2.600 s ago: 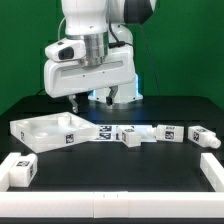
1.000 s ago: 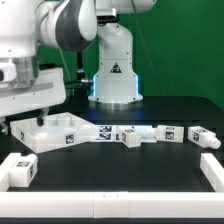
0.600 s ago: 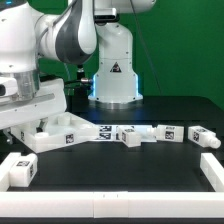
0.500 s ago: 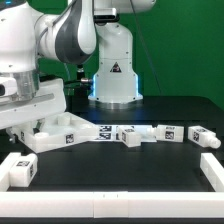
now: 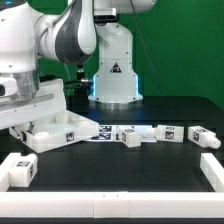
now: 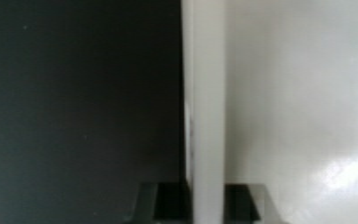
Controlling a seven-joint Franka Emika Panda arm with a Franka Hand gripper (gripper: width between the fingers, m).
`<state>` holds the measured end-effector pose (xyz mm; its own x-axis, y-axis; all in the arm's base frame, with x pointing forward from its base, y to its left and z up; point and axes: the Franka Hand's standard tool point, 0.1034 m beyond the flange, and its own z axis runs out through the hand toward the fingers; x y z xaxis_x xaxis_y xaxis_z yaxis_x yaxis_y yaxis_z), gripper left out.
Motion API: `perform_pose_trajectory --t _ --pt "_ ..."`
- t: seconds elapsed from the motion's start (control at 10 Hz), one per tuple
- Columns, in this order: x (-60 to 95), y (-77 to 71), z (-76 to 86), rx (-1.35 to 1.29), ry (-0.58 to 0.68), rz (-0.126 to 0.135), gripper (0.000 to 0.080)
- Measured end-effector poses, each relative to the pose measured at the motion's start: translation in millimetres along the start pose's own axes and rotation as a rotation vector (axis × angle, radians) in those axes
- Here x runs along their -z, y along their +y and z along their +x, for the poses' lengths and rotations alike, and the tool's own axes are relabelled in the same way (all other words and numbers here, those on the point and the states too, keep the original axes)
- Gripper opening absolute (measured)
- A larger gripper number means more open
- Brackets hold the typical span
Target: Assemble one leg
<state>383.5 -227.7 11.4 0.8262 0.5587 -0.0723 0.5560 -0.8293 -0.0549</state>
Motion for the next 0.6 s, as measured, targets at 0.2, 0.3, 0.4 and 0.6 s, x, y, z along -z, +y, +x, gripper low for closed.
perform_pose_trajectory --t 0.2,0.3,0.4,0.6 --pt "33.3 -4.7 13.0 -0.209 0.011 0.023 0.0055" --pt "46.9 -14.1 28.8 -0.365 0.01 0.035 0.0055" --pt "61.6 -31.4 54.3 -0.496 -0.007 0.06 0.0055" --pt "76.2 -46.8 118.8 -0.657 -0.014 0.05 0.0055"
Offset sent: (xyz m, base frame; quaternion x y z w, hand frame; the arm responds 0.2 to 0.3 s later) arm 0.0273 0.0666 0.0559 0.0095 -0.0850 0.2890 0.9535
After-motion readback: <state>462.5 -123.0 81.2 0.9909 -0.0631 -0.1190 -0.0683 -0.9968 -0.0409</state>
